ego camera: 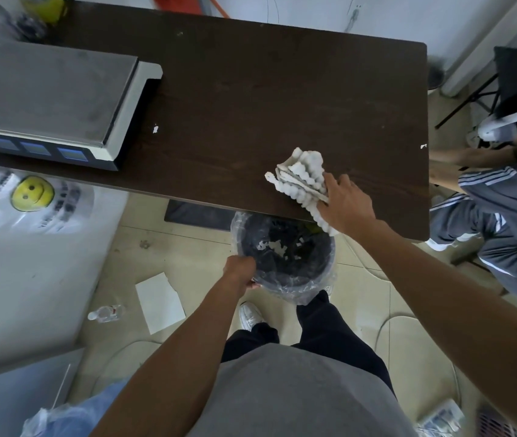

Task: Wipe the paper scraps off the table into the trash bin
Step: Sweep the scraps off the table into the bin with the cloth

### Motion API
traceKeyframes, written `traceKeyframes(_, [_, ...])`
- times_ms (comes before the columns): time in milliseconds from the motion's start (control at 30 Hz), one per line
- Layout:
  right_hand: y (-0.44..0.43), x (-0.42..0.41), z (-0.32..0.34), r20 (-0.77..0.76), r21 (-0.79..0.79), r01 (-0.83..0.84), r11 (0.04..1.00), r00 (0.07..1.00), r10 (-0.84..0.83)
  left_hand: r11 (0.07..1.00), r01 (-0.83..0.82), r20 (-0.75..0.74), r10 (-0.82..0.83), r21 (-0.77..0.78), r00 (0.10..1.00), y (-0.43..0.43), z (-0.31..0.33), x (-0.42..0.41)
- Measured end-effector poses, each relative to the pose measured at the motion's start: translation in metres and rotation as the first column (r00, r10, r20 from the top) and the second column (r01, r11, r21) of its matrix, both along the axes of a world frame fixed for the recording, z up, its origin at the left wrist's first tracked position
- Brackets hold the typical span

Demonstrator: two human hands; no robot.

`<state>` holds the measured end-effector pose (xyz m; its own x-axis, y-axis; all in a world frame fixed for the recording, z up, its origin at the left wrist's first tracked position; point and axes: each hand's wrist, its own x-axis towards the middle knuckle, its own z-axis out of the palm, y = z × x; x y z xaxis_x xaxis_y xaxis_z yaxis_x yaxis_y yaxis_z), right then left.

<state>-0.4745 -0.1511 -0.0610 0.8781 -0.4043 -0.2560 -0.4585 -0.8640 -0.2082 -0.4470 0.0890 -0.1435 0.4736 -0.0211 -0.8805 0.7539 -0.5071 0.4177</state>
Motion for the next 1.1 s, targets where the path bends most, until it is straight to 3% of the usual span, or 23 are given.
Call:
traceKeyframes(167, [-0.011, -0.010, 0.001, -0.105, 0.053, 0.037, 0.998, 0.994, -0.031, 1.000, 0.020, 0.006, -0.020, 0.006, 1.000, -0.001, -0.007, -0.002])
traceKeyframes(267, [-0.015, -0.015, 0.004, -0.182, 0.203, 0.172, 0.964, 0.974, -0.135, 0.999, 0.035, 0.012, -0.035, 0.004, 0.999, -0.004, -0.009, -0.002])
traceKeyframes(400, [-0.019, -0.021, 0.014, -0.276, 0.590, 0.413, 0.694, 0.911, -0.307, 0.998, 0.061, 0.019, -0.061, 0.003, 0.998, -0.010, -0.007, -0.005])
traceKeyframes(467, [-0.019, -0.025, 0.019, -0.278, 0.666, 0.434, 0.607, 0.899, -0.339, 0.997, 0.071, 0.014, -0.071, -0.002, 0.997, -0.012, -0.005, -0.007])
traceKeyframes(733, [-0.002, -0.023, 0.032, -0.218, 0.719, 0.322, 0.616, 0.946, -0.240, 0.997, 0.072, -0.005, -0.072, -0.005, 0.997, -0.017, 0.001, -0.011])
traceKeyframes(800, [0.003, -0.019, 0.033, -0.174, 0.710, 0.269, 0.651, 0.963, -0.207, 0.998, 0.070, -0.006, -0.070, -0.005, 0.997, -0.018, 0.000, -0.010])
traceKeyframes(867, [0.009, -0.014, 0.034, -0.110, 0.628, 0.195, 0.754, 0.981, -0.162, 0.998, 0.058, -0.008, -0.058, -0.004, 0.998, -0.017, -0.001, -0.009])
traceKeyframes(933, [0.016, -0.010, 0.034, 0.014, 0.421, 0.059, 0.905, 0.997, -0.071, 0.999, 0.045, -0.010, -0.045, -0.003, 0.999, -0.015, -0.003, -0.008])
traceKeyframes(1000, [0.023, -0.012, 0.028, 0.155, 0.196, -0.085, 0.977, 0.986, 0.055, 0.999, 0.034, -0.007, -0.034, -0.009, 0.999, -0.013, -0.005, -0.009])
traceKeyframes(1033, [0.024, -0.016, 0.021, 0.169, 0.113, -0.137, 0.984, 0.979, 0.117, 1.000, 0.027, -0.006, -0.027, -0.016, 1.000, -0.012, -0.006, -0.010])
traceKeyframes(1100, [0.023, -0.023, 0.007, 0.025, 0.017, -0.204, 0.979, 0.979, 0.204, 0.999, 0.013, -0.004, -0.013, -0.033, 1.000, -0.011, -0.007, -0.009])
